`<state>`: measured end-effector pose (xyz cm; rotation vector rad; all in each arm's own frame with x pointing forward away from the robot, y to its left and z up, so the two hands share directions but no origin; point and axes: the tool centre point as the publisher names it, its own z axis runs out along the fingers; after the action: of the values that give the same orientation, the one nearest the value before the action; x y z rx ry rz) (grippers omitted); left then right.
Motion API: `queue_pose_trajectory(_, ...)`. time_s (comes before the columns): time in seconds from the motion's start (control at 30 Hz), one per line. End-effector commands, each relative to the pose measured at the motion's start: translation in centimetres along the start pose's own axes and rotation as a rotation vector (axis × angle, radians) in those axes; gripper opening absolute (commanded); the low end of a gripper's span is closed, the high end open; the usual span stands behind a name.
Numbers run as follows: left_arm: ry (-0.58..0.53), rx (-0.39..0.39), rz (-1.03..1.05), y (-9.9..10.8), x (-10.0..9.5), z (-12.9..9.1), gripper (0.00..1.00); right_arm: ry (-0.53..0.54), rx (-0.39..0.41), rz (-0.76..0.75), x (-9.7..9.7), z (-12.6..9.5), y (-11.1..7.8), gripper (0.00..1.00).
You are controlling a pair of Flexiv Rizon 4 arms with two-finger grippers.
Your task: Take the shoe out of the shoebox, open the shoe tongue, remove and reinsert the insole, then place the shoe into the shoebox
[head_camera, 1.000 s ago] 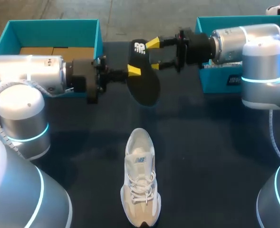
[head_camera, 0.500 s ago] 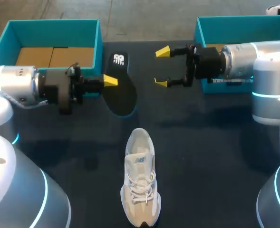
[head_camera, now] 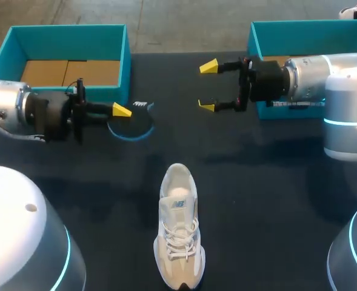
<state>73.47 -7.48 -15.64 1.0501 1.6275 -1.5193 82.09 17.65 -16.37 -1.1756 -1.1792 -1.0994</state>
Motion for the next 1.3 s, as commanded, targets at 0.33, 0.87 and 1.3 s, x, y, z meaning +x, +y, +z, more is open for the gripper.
queue_pose_trajectory(0.33,0.02,0.12,-0.292,0.8,-0.5,-0.1,0.0,-0.001,-0.003,0.0,0.0,0.1,-0.1,1.0)
queue_pose_trajectory(0.87,0.041,0.469,-1.528,0.4,-2.7,-2.8,0.0,-0.001,-0.003,0.0,0.0,0.1,-0.1,1.0)
queue_pose_trajectory(1.3,0.057,0.546,-1.911,0.3,-1.8,-2.0,0.0,-0.001,-0.003,0.0,0.0,0.1,-0.1,1.0)
